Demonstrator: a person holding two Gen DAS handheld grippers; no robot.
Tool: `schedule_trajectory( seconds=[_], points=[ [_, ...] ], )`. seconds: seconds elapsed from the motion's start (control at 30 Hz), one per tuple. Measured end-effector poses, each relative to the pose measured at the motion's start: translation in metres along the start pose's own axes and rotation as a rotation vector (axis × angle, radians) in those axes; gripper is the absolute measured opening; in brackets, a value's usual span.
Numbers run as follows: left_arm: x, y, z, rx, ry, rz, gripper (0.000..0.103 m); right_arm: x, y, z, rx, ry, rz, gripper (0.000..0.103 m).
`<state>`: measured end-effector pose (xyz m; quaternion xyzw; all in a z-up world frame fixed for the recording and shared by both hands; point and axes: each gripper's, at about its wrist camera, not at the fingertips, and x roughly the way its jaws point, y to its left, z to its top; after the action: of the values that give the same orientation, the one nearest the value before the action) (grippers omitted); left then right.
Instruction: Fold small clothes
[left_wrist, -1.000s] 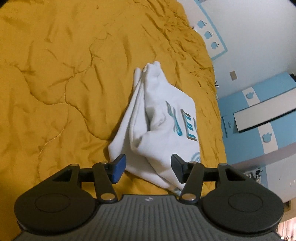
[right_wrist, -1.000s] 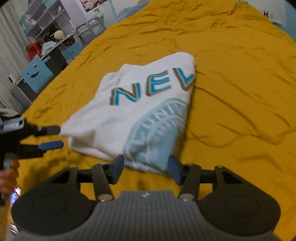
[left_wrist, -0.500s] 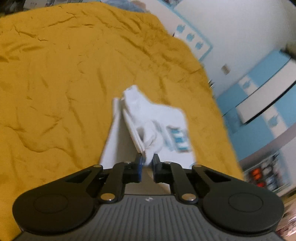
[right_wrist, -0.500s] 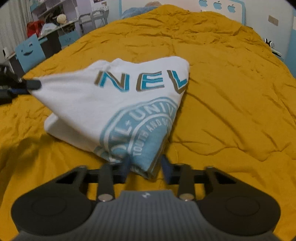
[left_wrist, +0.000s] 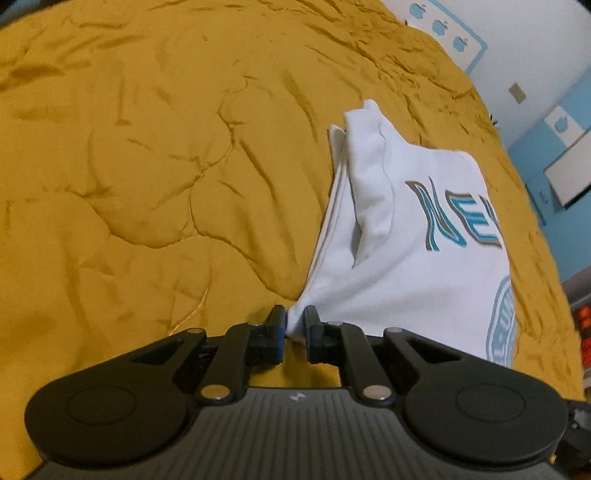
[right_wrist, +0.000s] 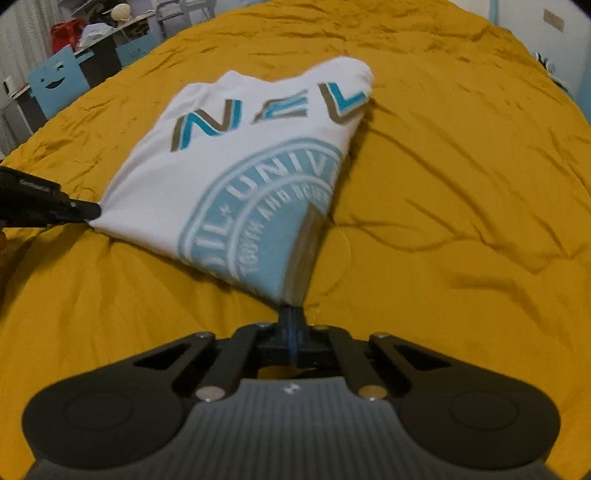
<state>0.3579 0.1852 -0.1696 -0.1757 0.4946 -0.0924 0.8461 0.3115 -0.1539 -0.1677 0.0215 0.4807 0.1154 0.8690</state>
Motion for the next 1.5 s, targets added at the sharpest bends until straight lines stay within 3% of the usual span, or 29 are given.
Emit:
schedule_trajectory(
  seconds=[0.1, 0.17, 0.23, 0.3, 0.33, 0.4, 0.43, 0.47, 0.6, 0.67, 0.73, 1.07, 1.23, 1.5],
  points=[
    [-0.015, -0.007, 0.0, 0.041, 0.001, 0.062, 0.022, -0.01, -0.009, -0.001, 0.031, 0.003, 0.032, 0.0],
    [-0.03, -0.007, -0.001, 0.08, -0.011, 0.134, 0.022, -0.02, -0.014, 0.002, 0.045, -0.001, 0.042, 0.0],
    [-0.043, -0.011, 0.004, 0.101, -0.037, 0.124, 0.024, -0.029, -0.019, 0.004, 0.062, -0.02, 0.045, 0.0],
    [-0.055, -0.016, 0.013, 0.108, -0.082, 0.069, 0.041, -0.037, -0.025, 0.01, 0.087, -0.047, 0.058, 0.001],
    [-0.061, -0.02, 0.019, 0.116, -0.113, 0.035, 0.047, -0.04, -0.029, 0.014, 0.106, -0.056, 0.068, 0.005],
    [-0.069, -0.028, 0.031, 0.135, -0.18, -0.038, 0.07, -0.043, -0.036, 0.023, 0.151, -0.078, 0.094, 0.027],
    [-0.069, -0.033, 0.038, 0.14, -0.199, -0.066, 0.074, -0.043, -0.039, 0.028, 0.171, -0.088, 0.109, 0.04],
    [-0.068, -0.036, 0.046, 0.144, -0.21, -0.094, 0.079, -0.042, -0.043, 0.036, 0.194, -0.094, 0.13, 0.045],
    [-0.044, -0.041, 0.076, 0.122, -0.204, -0.148, 0.083, -0.036, -0.054, 0.063, 0.267, -0.127, 0.196, 0.06],
    [-0.025, -0.037, 0.09, 0.093, -0.197, -0.149, 0.084, -0.03, -0.06, 0.078, 0.297, -0.151, 0.215, 0.074],
    [-0.011, -0.03, 0.098, 0.075, -0.19, -0.162, 0.084, -0.022, -0.065, 0.093, 0.317, -0.16, 0.23, 0.078],
    [0.07, -0.004, 0.124, 0.025, -0.066, -0.169, 0.086, 0.044, -0.103, 0.143, 0.435, -0.155, 0.28, 0.079],
    [0.093, -0.004, 0.131, 0.037, -0.062, -0.173, 0.087, 0.081, -0.124, 0.153, 0.553, -0.128, 0.346, 0.079],
    [0.112, -0.004, 0.143, 0.079, -0.06, -0.188, 0.088, 0.123, -0.138, 0.166, 0.627, -0.122, 0.411, 0.079]
  ],
)
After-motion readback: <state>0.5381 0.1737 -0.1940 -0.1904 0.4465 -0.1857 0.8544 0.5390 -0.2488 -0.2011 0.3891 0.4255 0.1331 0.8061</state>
